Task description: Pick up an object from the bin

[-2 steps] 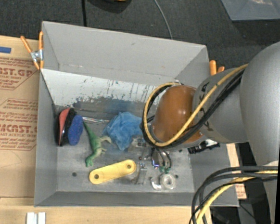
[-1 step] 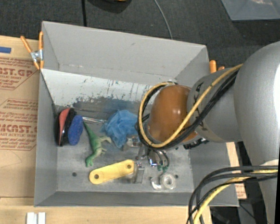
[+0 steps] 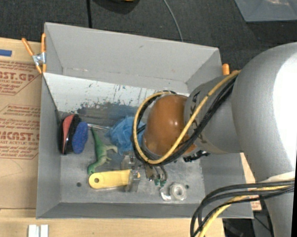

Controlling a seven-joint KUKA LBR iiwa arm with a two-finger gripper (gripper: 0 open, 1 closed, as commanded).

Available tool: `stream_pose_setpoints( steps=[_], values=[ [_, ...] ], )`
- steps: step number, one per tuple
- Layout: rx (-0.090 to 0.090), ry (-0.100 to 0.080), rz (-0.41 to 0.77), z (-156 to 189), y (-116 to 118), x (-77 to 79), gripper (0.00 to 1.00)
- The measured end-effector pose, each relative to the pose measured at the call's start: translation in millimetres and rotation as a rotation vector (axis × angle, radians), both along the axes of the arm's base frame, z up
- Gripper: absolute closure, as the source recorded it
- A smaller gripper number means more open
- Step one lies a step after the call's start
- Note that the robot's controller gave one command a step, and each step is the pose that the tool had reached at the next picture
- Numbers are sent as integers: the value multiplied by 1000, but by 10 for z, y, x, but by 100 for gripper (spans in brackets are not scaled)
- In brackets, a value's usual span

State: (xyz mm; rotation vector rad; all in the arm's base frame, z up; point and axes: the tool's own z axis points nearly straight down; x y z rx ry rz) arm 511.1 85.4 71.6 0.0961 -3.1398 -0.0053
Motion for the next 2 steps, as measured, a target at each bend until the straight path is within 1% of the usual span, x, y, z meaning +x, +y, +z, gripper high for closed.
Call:
stream_pose_setpoints(
  steps=[1, 2],
  values=[
    [0, 0, 0, 0, 0, 0, 100],
    [0, -4, 9, 1481, -196, -9, 100]
  ],
)
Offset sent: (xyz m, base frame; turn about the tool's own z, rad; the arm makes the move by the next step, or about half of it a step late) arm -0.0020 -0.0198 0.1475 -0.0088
